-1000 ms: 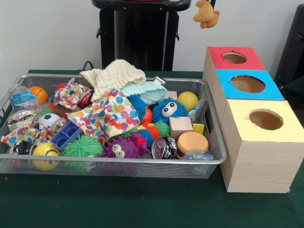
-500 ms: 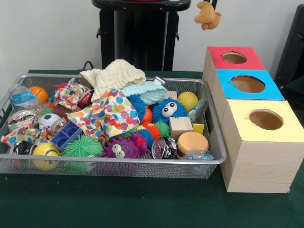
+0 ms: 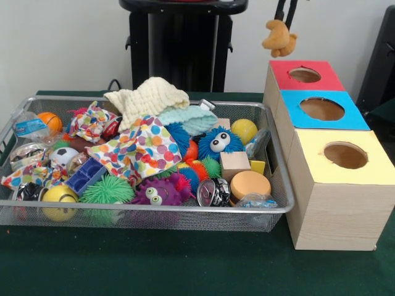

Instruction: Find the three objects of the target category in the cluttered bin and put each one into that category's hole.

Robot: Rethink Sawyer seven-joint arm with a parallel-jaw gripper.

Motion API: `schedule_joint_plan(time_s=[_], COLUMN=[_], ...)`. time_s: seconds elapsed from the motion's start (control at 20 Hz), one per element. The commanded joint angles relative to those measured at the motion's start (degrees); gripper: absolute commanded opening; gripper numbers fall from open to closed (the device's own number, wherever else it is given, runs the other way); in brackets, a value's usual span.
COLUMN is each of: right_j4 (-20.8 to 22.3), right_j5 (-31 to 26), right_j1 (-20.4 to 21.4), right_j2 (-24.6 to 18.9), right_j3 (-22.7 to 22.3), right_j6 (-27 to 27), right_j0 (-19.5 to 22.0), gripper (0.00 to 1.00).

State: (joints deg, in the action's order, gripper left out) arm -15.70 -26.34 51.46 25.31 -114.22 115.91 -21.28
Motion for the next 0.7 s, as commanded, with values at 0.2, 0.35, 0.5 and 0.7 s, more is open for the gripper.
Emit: schedule_joint_plan(time_s=[0.2, 0.35, 0.5, 0.7], right_j4=[-4.7, -5.3, -5.9, -6.9], right_j5=[-2.9, -2.8, -2.8, -2.6], right_j1=[-8.4, -8.9, -9.3, -10.2], right_j2=[-2.6, -1.7, -1.0, -0.2], right_j3=[8.5, 8.6, 8.8, 9.2], right_j6=[17.3, 17.3, 17.4, 17.7], right_j0=[-2.6, -3.4, -4.1, -4.8], gripper=[0.0, 0.0, 0.0, 0.0])
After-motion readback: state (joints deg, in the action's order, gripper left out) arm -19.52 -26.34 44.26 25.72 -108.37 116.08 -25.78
